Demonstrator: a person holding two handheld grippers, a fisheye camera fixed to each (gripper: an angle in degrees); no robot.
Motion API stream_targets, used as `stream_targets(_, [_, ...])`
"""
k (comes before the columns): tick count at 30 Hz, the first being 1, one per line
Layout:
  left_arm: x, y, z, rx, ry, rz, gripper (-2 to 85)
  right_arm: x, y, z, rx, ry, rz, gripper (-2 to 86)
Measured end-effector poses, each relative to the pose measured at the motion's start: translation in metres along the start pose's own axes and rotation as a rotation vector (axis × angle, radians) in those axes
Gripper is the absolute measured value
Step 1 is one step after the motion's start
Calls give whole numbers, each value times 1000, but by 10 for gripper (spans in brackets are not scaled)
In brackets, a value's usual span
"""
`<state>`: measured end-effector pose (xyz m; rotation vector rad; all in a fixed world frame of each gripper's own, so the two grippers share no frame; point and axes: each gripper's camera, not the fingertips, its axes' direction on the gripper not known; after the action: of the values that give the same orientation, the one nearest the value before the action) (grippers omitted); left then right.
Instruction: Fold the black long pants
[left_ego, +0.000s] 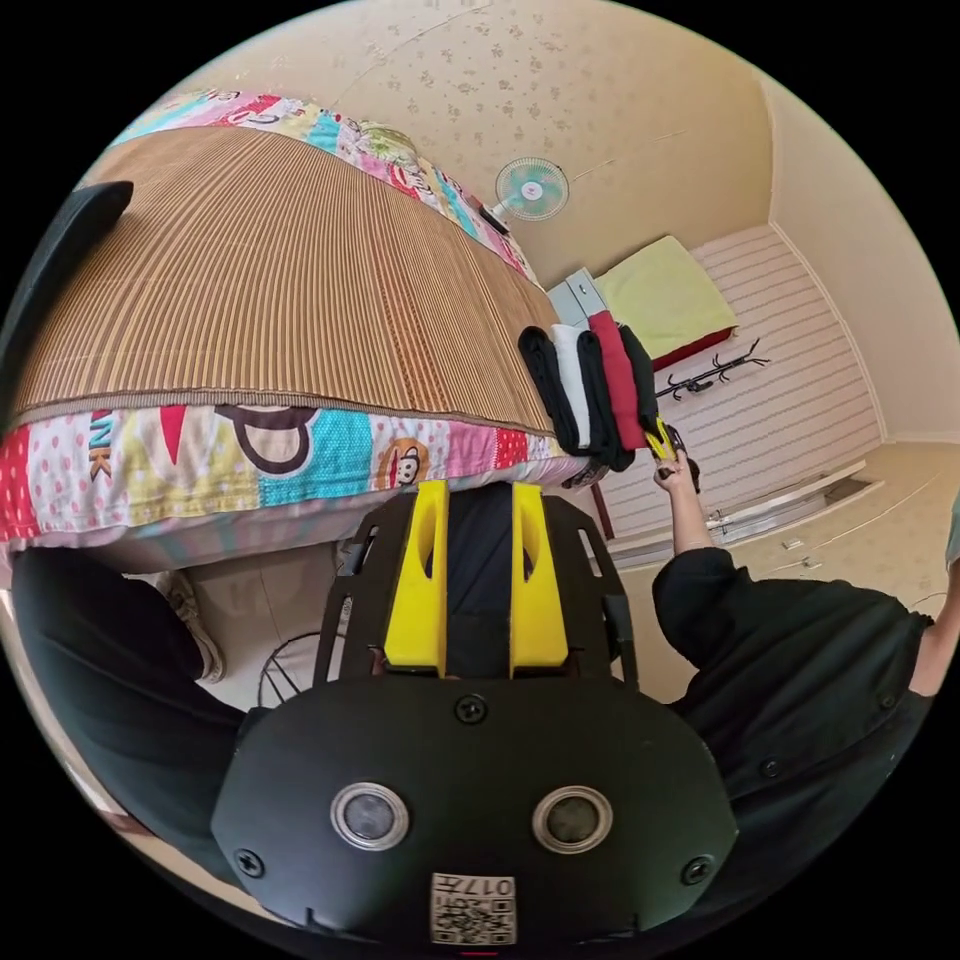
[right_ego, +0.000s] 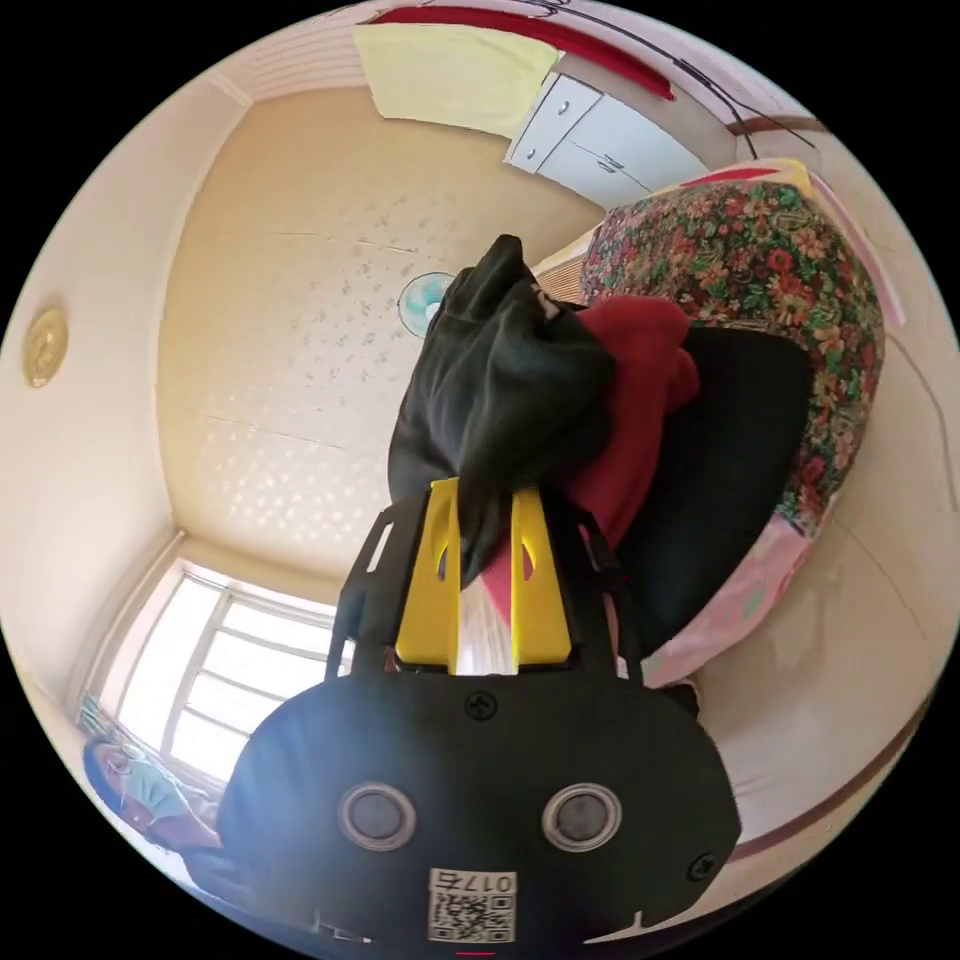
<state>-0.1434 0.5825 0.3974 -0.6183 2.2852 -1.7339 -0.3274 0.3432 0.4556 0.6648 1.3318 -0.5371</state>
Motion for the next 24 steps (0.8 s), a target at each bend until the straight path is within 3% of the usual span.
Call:
stream_targets(4, [9, 17, -42, 219, -165, 64, 100, -69, 95, 8, 155, 440, -263, 24])
stream_targets(6, [17, 25, -69, 341, -318, 150, 101, -103, 144, 43, 119, 527, -438, 14])
stream_targets(8, [20, 27, -88, 414, -431, 200, 105, -132, 205, 86, 25, 424, -582, 8])
stream_targets(10, [15, 29, -113, 490, -520, 201, 108, -138, 241, 106, -13, 290, -581, 6])
stream_targets(14, [-32, 31, -190, 688, -698, 20, 110, -146, 302, 146, -116, 139, -594, 4])
stream_targets(18, [-114, 27, -262, 691, -936, -232, 131, -159, 328, 162, -201, 105, -612, 3])
stream_targets(22, [-207, 41, -299, 615, -877, -530, 170, -167, 335, 149, -227, 110, -626, 3])
stream_targets(24, [-259, 50, -298, 528, -677, -651, 173, -167, 334, 138, -232, 132, -624, 3])
